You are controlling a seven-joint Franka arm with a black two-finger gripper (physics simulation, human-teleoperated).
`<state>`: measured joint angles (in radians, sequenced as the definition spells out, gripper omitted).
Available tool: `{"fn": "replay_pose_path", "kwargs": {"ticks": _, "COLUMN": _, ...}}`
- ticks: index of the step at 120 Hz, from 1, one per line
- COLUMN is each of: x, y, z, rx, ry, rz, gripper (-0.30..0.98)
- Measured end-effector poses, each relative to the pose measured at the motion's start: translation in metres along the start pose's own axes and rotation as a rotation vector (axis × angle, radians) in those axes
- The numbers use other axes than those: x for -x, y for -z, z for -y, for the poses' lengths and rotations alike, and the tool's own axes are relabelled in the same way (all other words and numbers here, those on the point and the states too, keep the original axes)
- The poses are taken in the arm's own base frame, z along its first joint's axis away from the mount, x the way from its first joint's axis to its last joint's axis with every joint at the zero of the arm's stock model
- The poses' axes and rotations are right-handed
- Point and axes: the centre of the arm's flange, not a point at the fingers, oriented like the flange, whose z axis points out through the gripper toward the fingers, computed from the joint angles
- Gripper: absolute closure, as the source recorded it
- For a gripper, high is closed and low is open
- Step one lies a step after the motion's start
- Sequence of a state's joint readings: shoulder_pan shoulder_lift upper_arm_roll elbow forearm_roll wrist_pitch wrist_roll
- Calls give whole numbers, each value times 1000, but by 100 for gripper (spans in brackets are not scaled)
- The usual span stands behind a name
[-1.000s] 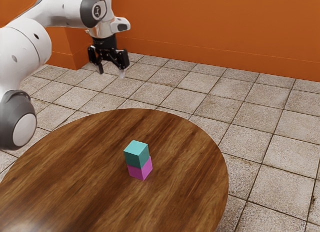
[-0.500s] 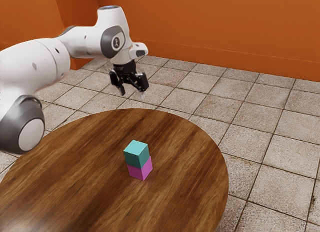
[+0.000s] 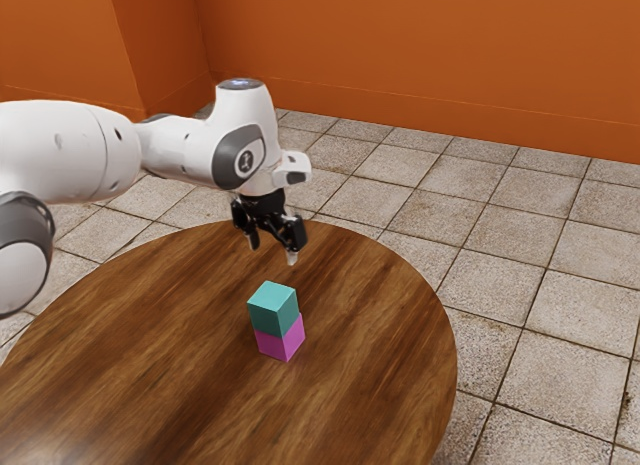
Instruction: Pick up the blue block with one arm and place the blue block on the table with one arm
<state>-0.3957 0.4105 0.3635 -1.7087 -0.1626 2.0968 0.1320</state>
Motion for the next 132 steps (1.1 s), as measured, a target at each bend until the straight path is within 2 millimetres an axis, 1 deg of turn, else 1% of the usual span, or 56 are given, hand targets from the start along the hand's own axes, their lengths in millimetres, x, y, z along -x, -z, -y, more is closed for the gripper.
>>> {"fn": "replay_pose_path", "kwargs": {"ticks": 13, "x": 13, "y": -9, "z": -10, "rx": -4, "ry": -11, "rz": 10, "gripper": 2}}
{"fn": "replay_pose_path", "kwargs": {"ticks": 24, "x": 19, "y": -10, "z": -20, "rx": -13, "ry": -25, "rz": 4, "gripper": 2}}
{"fn": "replay_pose_path", "kwargs": {"ticks": 34, "x": 22, "y": -6, "z": -27, "rx": -15, "ry": -32, "rz": -8, "gripper": 2}}
{"fn": "replay_pose_path", "kwargs": {"ticks": 48, "x": 33, "y": -10, "z": -35, "rx": -11, "ry": -32, "rz": -1, "gripper": 2}}
{"fn": "replay_pose_path", "kwargs": {"ticks": 61, "x": 44, "y": -4, "z": -43, "rx": 0, "ry": -32, "rz": -3, "gripper": 2}}
{"fn": "replay_pose_path", "kwargs": {"ticks": 76, "x": 49, "y": 3, "z": -50, "rx": 1, "ry": -36, "rz": -12, "gripper": 2}}
{"fn": "replay_pose_path", "kwargs": {"ticks": 88, "x": 57, "y": 9, "z": -56, "rx": 9, "ry": -39, "rz": -16, "gripper": 2}}
{"fn": "replay_pose_path", "kwargs": {"ticks": 96, "x": 64, "y": 9, "z": -58, "rx": 10, "ry": -41, "rz": -12, "gripper": 2}}
{"fn": "replay_pose_path", "kwargs": {"ticks": 113, "x": 77, "y": 0, "z": -61, "rx": 10, "ry": -39, "rz": 10, "gripper": 2}}
{"fn": "replay_pose_path", "kwargs": {"ticks": 120, "x": 80, "y": -4, "z": -61, "rx": 10, "ry": -34, "rz": 15, "gripper": 2}}
{"fn": "replay_pose_path", "kwargs": {"ticks": 132, "x": 83, "y": -15, "z": -59, "rx": 5, "ry": -25, "rz": 25, "gripper": 2}}
